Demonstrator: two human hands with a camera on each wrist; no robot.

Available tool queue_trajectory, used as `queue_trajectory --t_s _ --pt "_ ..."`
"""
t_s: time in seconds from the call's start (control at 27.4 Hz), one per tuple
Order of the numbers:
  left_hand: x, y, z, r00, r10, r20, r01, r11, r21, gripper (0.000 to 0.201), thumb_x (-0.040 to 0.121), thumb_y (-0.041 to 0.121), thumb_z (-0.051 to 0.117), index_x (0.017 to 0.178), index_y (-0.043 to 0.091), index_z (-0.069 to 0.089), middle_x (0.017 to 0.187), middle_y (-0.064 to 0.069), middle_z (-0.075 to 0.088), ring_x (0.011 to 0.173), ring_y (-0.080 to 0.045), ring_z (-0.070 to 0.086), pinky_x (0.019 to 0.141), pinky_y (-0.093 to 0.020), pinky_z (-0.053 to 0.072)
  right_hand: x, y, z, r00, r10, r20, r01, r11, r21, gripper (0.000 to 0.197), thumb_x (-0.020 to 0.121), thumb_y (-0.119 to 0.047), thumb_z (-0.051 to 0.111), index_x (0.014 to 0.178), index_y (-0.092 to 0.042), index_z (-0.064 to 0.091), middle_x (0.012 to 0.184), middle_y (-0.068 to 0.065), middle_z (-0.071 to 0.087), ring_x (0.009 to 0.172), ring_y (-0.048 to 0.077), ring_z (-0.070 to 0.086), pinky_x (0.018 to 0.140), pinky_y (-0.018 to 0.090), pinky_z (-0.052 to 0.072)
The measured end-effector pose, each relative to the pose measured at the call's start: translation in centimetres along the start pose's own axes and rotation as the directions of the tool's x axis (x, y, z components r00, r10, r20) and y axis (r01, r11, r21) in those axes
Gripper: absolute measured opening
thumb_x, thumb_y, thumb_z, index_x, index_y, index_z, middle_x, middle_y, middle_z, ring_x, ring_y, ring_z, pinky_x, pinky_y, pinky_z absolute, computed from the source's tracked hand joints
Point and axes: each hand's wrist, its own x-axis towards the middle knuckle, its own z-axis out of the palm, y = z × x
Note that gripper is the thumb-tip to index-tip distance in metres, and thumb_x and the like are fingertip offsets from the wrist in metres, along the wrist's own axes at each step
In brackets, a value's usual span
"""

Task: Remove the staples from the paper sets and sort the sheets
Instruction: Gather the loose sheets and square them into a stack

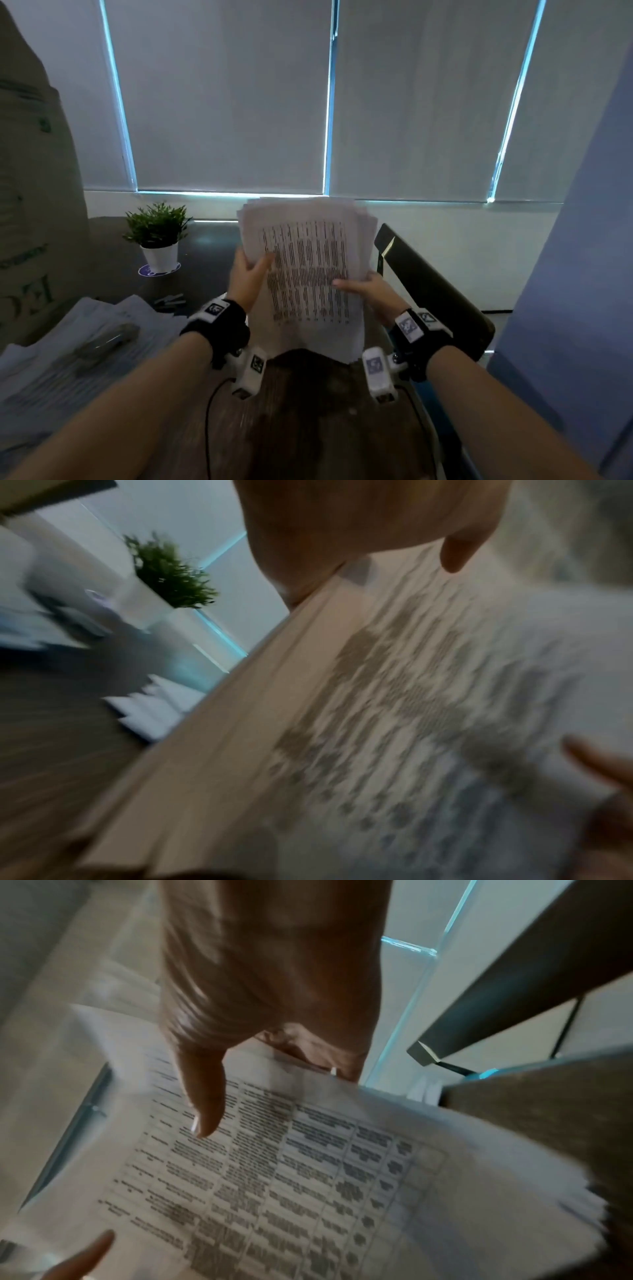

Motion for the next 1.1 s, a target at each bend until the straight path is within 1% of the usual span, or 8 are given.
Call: queue_trajectory --t_s 0.18,0.37,0.55,0.66,0.77,0.84,0.95,1.1 --pt "-1.0 -0.7 1.3 0.994 0.001 -0.109 0.001 1.0 0.02 0.029 0.091 0.018 0.06 0.119 0.013 0.051 0.106 -0.004 0.064 0.094 -0.02 0.064 0.068 -0.026 0.053 -0.5 -0.8 2.4 0.99 -0.03 -0.136 0.035 0.999 0.033 0.019 0.086 -0.014 0.073 0.103 -0.011 0.067 0.093 0.001 0.072 0.083 0.013 0.069 0.064 0.018 0.057" --pt "0.9 3.6 1.5 0.982 0.108 -0.156 -0.116 0.992 -0.043 0.017 0.093 0.011 0.048 0.109 0.014 0.042 0.098 -0.002 0.056 0.084 -0.017 0.059 0.069 -0.028 0.052 2.2 -2.7 1.8 0.969 -0.057 -0.242 0.075 0.995 0.066 0.07 0.065 -0.045 0.089 0.12 -0.01 0.063 0.108 0.009 0.073 0.098 0.027 0.071 0.088 0.044 0.057" --pt "-0.8 -0.9 -0.8 0.98 -0.146 0.133 0.143 0.989 0.029 0.024 0.081 0.026 0.065 0.103 0.016 0.062 0.095 -0.002 0.067 0.091 -0.026 0.064 0.079 -0.038 0.053 -0.9 1.0 1.9 0.983 0.183 -0.018 -0.182 0.983 0.03 0.044 0.076 -0.018 0.081 0.115 -0.011 0.062 0.107 0.006 0.073 0.105 0.029 0.067 0.091 0.047 0.054" --pt "-1.5 -2.6 -0.3 0.99 -0.138 0.032 0.135 0.988 0.072 0.029 0.092 0.024 0.062 0.116 0.01 0.06 0.103 -0.005 0.069 0.098 -0.024 0.066 0.087 -0.041 0.053 -1.2 2.7 1.9 0.969 0.228 -0.091 -0.217 0.969 0.121 0.06 0.064 -0.022 0.085 0.117 -0.007 0.062 0.114 0.011 0.071 0.108 0.031 0.067 0.097 0.052 0.052" --pt "-1.0 -1.5 0.7 0.984 -0.103 -0.145 0.106 0.994 0.016 0.016 0.095 0.021 0.056 0.109 0.015 0.06 0.101 -0.006 0.069 0.089 -0.02 0.067 0.082 -0.035 0.055 -0.8 4.5 0.8 0.935 0.254 -0.247 -0.222 0.964 0.148 0.079 0.051 -0.044 0.091 0.116 -0.009 0.062 0.116 0.011 0.07 0.1 0.028 0.068 0.089 0.05 0.057" --pt "-0.5 -0.6 1.2 0.96 -0.137 -0.243 0.101 0.983 -0.155 0.02 0.095 0.017 0.055 0.113 0.008 0.06 0.106 -0.01 0.068 0.093 -0.023 0.067 0.081 -0.032 0.054 -1.6 5.5 0.3 0.905 0.324 -0.275 -0.228 0.916 0.33 0.057 0.065 -0.037 0.088 0.108 -0.013 0.059 0.111 0.014 0.067 0.087 0.025 0.066 0.073 0.04 0.058" --pt "-1.0 -0.7 2.9 0.952 -0.22 -0.212 0.143 0.934 -0.326 0.025 0.096 0.016 0.055 0.12 0.01 0.056 0.113 -0.01 0.066 0.103 -0.025 0.064 0.087 -0.035 0.052 -2.5 5.0 1.0 0.941 0.335 -0.041 -0.232 0.729 0.645 0.056 0.08 -0.022 0.08 0.128 -0.012 0.052 0.126 0.02 0.064 0.113 0.037 0.062 0.09 0.052 0.053" --pt "-0.6 -2.0 3.1 0.965 -0.26 -0.026 0.215 0.847 -0.486 0.028 0.094 0.008 0.054 0.122 0.005 0.053 0.116 -0.013 0.064 0.097 -0.026 0.065 0.079 -0.035 0.056 -1.5 3.3 -0.8 0.962 0.244 -0.121 -0.098 0.722 0.685 0.044 0.088 -0.003 0.066 0.13 -0.003 0.054 0.124 0.022 0.065 0.115 0.038 0.062 0.09 0.054 0.053"
